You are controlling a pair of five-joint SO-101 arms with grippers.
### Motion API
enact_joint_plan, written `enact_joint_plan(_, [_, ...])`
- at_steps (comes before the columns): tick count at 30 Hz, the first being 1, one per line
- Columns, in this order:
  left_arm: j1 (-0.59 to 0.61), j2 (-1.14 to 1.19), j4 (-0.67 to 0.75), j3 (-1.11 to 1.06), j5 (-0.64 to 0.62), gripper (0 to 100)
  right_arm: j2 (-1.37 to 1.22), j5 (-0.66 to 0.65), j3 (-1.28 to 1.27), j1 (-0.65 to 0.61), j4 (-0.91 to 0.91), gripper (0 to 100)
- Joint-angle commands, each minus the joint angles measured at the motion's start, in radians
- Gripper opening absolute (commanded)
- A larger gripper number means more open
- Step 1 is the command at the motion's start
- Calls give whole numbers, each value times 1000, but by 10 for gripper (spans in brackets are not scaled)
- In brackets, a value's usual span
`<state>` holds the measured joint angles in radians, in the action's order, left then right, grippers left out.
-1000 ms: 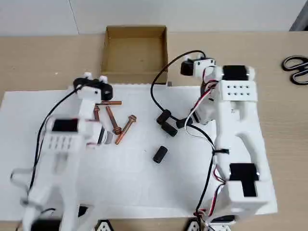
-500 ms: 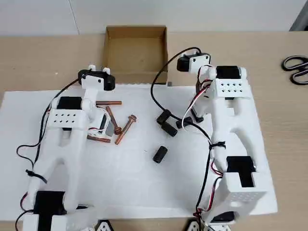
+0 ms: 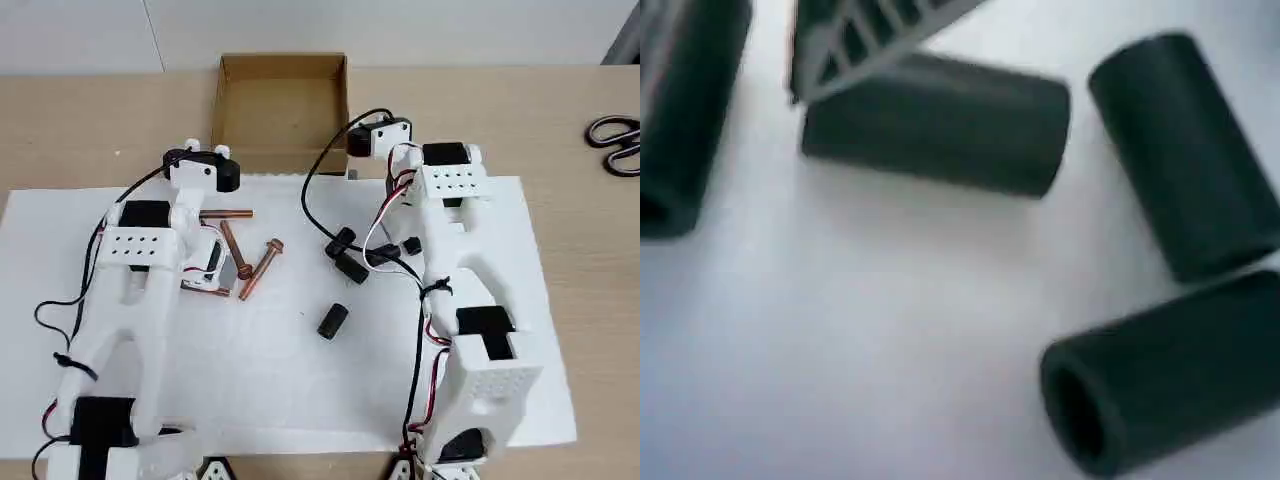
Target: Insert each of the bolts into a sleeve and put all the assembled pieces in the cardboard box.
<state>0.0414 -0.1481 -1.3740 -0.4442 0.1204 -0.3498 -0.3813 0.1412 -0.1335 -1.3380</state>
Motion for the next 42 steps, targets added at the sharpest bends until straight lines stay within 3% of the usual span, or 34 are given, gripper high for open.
enact_joint_plan(1, [3,-3,-9,36,2,212,-5,-3,44,4,33,162])
enact_joint_plan(17, [3,-3,-2,-12,2,211,-128,-8,44,22,53,155])
enact_joint_plan(28, [3,-3,-2,-13,2,210,-168,-2,46,28,48,5])
enact_joint_plan(36, [-17,-25,-3,-8,2,207,-50,57,245,35,-171,4])
enact_joint_plan(42, [-40,-164,61,-5,-78,70,91,64,276,38,-282,4])
